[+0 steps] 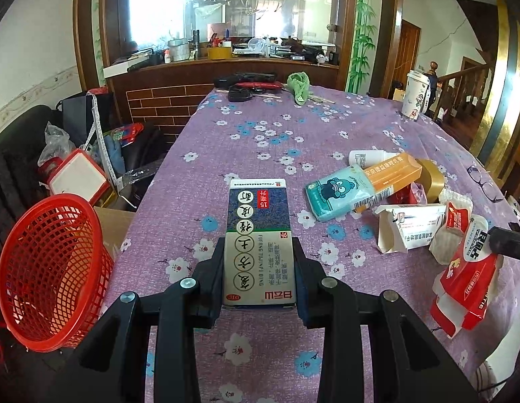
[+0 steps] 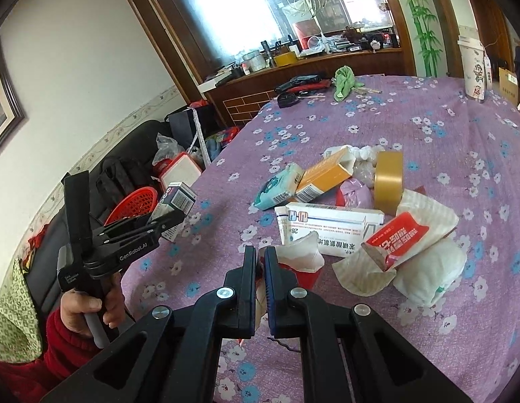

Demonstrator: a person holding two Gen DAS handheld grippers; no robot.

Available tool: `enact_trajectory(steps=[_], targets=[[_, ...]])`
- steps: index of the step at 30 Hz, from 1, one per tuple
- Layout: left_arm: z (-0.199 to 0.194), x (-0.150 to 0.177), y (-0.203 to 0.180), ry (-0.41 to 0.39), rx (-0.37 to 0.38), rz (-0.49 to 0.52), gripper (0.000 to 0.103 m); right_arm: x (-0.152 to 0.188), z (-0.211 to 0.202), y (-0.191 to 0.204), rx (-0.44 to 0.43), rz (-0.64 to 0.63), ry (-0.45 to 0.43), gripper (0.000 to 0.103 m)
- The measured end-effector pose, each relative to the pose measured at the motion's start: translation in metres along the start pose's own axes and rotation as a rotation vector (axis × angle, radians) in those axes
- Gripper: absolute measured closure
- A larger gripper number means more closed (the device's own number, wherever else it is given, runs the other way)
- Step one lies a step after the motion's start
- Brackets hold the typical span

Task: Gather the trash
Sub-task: 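Carry both held items to the red basket and open both tools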

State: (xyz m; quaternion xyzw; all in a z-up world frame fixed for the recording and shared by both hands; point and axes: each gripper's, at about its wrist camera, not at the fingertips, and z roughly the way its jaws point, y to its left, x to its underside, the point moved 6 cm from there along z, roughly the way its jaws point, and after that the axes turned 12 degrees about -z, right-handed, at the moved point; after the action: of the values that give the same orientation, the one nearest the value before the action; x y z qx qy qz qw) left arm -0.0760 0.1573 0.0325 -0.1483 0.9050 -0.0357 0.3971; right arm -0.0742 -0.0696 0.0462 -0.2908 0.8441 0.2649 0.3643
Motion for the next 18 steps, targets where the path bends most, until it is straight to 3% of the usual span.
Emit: enact_trajectory(steps=[10,18], targets=[[-0.027,-0.013,0.041,-0.022,-0.012,-0.071,0.070,-0.042,0.018,0.045,-0.062,-0.088,-0.011,0.098],[-0.053,-0.020,0.132,-0.061,-0.141,-0.179,0.070,-0.099,0.074,0.130,-0.183,-0.203,-0.004,0.098]])
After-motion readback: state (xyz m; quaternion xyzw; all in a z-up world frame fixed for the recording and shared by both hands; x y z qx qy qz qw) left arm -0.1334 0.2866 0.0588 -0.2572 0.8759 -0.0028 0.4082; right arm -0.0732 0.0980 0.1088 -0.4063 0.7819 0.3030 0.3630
